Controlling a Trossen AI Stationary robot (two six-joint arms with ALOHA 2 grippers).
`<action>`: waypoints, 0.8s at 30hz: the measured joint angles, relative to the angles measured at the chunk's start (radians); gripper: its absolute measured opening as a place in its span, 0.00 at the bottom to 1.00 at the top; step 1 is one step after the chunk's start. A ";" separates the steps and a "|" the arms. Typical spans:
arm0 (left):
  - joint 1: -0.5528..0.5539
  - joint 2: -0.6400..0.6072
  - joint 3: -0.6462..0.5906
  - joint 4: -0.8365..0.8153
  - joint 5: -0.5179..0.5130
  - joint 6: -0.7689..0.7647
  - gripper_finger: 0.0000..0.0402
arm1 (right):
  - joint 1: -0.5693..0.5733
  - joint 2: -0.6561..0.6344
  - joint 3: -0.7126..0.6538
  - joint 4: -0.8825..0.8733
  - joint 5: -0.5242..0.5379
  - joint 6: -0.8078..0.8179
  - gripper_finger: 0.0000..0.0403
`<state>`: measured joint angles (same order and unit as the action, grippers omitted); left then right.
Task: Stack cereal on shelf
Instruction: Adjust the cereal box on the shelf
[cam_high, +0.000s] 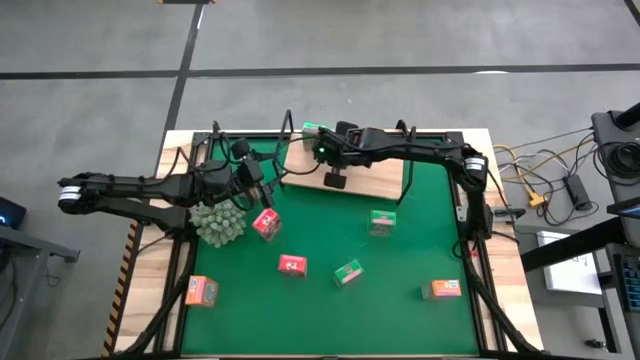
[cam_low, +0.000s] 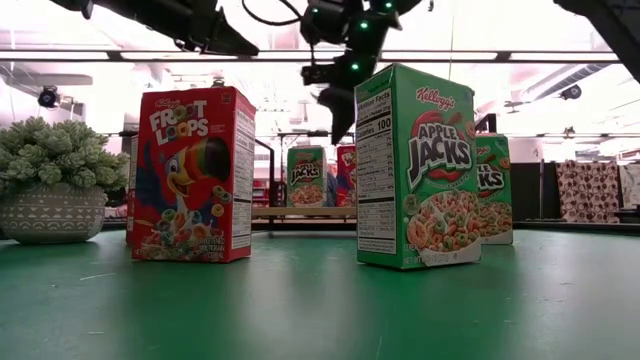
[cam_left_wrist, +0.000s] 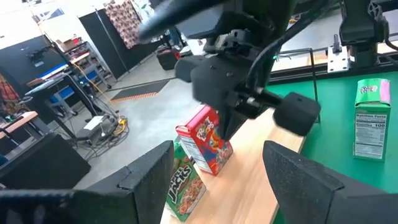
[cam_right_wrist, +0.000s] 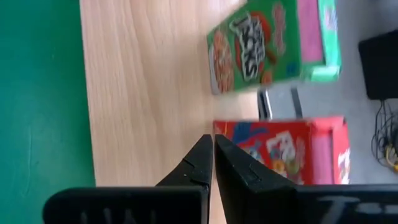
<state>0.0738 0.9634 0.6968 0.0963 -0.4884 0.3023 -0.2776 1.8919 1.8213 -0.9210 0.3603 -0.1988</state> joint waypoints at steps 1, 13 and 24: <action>0.000 0.000 0.000 0.000 0.000 0.000 0.58 | 0.000 -0.014 -0.030 0.014 0.000 0.006 0.02; 0.000 0.000 0.000 0.000 0.000 -0.001 0.58 | -0.052 -0.106 -0.436 0.496 0.008 0.029 0.02; 0.000 0.000 0.000 0.000 0.000 -0.001 0.58 | -0.122 -0.107 -0.518 0.652 0.036 -0.003 0.02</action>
<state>0.0735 0.9630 0.6968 0.0963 -0.4881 0.3008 -0.4000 1.7854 1.3033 -0.2687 0.3967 -0.2016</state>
